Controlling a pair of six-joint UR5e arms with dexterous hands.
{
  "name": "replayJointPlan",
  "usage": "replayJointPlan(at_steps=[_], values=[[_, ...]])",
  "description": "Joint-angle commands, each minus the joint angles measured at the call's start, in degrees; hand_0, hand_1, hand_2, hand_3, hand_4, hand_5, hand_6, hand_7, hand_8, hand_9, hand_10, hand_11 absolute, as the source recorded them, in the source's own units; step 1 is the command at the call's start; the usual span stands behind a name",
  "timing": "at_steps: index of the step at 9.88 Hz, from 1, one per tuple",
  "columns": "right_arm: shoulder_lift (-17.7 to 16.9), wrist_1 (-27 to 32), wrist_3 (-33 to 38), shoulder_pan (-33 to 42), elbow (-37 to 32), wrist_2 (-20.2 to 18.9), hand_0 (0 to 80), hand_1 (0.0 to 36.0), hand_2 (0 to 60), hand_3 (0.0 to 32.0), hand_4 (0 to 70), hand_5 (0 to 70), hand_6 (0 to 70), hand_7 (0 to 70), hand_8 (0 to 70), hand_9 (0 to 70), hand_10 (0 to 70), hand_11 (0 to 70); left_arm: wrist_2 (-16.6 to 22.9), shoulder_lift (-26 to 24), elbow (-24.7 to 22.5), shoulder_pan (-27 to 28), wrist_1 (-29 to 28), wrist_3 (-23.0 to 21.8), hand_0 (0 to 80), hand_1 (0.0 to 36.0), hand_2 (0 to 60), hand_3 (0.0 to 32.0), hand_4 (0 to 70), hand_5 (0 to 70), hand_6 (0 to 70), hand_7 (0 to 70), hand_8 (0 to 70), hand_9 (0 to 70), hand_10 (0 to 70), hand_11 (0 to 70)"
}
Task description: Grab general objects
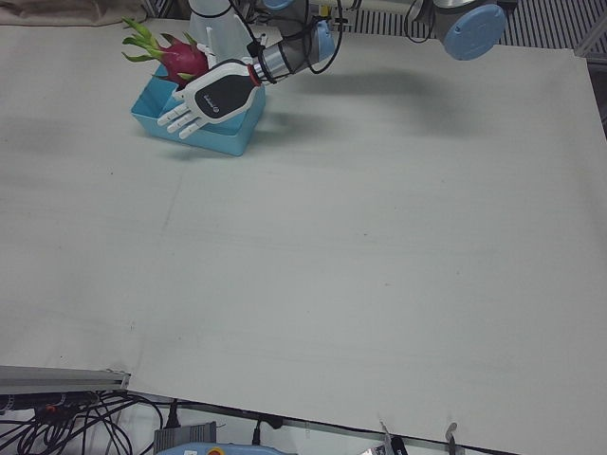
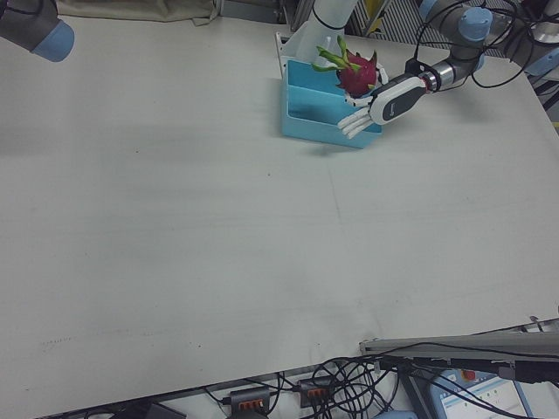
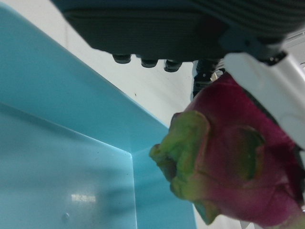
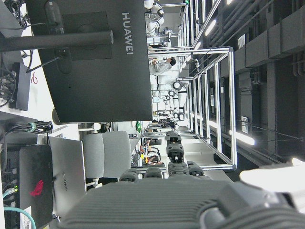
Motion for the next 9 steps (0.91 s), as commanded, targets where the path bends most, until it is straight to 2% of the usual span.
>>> replayJointPlan(at_steps=[1,2,4,5,6,7,8,9], values=[[0.0,0.0,0.0,0.0,0.0,0.0,0.0,0.0,0.0,0.0,0.0,0.0,0.0,0.0,0.0,0.0,0.0,0.0,-0.1,2.4,0.1,-0.7,-1.1,0.1,53.2,21.3,0.0,24.8,0.0,0.0,0.0,4.0,0.0,0.0,0.0,0.0],[0.0,0.0,0.0,0.0,0.0,0.0,0.0,0.0,0.0,0.0,0.0,0.0,0.0,0.0,0.0,0.0,0.0,0.0,0.0,2.7,0.4,-1.1,-1.2,0.0,53.2,20.9,0.0,25.2,0.0,0.0,0.0,4.0,0.0,0.0,0.0,0.0],[0.0,0.0,0.0,0.0,0.0,-0.1,0.0,0.0,0.0,0.0,0.0,0.0,0.0,0.0,0.0,0.0,0.0,0.0,0.7,2.8,0.2,-6.4,-1.3,-0.3,52.4,20.0,0.0,18.8,0.0,0.0,0.0,4.0,0.0,0.0,0.0,0.0],[0.0,0.0,0.0,0.0,0.0,0.0,0.0,0.0,0.0,0.0,0.0,0.0,0.0,0.0,0.0,0.0,0.0,0.0,2.7,3.1,0.6,-10.1,-2.3,-0.7,52.4,19.7,0.0,17.4,0.0,0.0,0.0,3.8,0.0,0.0,0.0,0.0],[0.0,0.0,0.0,0.0,0.0,0.0,0.0,0.0,0.0,0.0,0.0,0.0,0.0,0.0,0.0,0.0,0.0,0.0,6.7,4.3,1.7,-13.7,-5.0,-0.9,52.2,19.9,0.0,13.2,0.0,0.0,0.0,4.3,0.0,0.0,0.0,0.0],[0.0,0.0,0.0,0.0,0.0,0.0,0.0,0.0,0.0,0.0,0.0,0.0,0.0,0.0,0.0,0.0,0.0,0.0,8.9,6.1,4.8,-19.6,-10.1,-2.4,52.8,20.3,0.0,9.6,0.0,0.0,0.0,5.2,0.0,0.0,0.0,0.0],[0.0,0.0,0.0,0.0,0.0,0.0,0.0,0.0,0.0,0.0,0.0,0.0,0.0,0.0,0.0,0.0,0.0,0.0,9.2,8.1,9.1,-24.5,-16.8,-6.2,53.4,20.8,0.0,11.4,0.0,0.0,0.0,6.4,0.0,0.0,0.0,0.0],[0.0,0.0,0.0,0.0,0.0,0.0,0.0,0.0,0.0,0.0,0.0,0.0,0.0,0.0,0.0,0.0,0.0,0.0,9.0,11.3,12.0,-27.4,-23.2,-10.1,53.9,21.6,0.0,10.8,0.0,0.0,0.0,7.7,0.0,0.1,0.0,0.0]])
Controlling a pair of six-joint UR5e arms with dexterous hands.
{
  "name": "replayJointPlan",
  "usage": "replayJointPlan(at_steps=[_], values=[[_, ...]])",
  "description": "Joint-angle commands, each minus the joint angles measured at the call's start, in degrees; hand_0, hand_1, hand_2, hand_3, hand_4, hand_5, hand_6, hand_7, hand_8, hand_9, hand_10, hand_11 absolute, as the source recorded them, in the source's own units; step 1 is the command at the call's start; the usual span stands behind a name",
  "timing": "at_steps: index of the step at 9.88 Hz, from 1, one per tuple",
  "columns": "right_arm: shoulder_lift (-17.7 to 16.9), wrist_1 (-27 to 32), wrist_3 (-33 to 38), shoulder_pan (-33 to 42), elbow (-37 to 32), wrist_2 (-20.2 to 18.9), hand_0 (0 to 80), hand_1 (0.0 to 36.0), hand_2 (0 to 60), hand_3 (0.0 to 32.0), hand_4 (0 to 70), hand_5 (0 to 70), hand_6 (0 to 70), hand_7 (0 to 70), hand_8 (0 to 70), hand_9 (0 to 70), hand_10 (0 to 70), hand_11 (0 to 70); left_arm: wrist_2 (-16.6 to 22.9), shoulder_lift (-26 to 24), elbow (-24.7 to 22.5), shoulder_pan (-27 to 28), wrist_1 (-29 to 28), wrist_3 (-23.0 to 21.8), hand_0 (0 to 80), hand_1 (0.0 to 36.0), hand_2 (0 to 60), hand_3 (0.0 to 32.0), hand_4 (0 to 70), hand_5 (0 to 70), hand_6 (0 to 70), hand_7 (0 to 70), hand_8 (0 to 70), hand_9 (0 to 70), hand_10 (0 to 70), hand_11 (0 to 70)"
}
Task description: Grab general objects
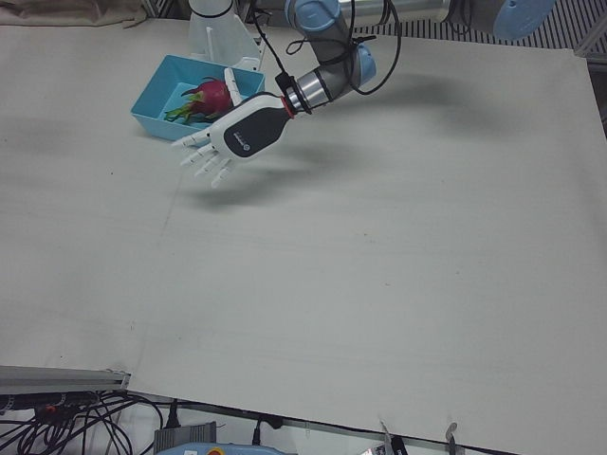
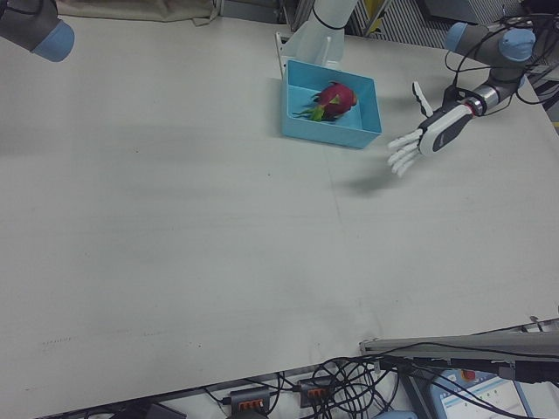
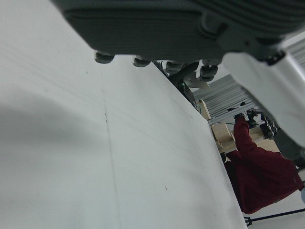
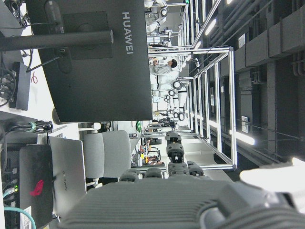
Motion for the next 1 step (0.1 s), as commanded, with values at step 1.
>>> replayJointPlan(at_steps=[1], values=[[0.0,0.0,0.1,0.0,0.0,-0.1,0.0,0.0,0.0,0.0,0.0,0.0,0.0,0.0,0.0,0.0,0.0,0.0,1.8,8.0,10.3,-14.1,-18.3,-8.5,54.8,22.3,0.0,8.2,0.0,0.0,0.0,8.9,0.0,0.3,0.0,0.0]])
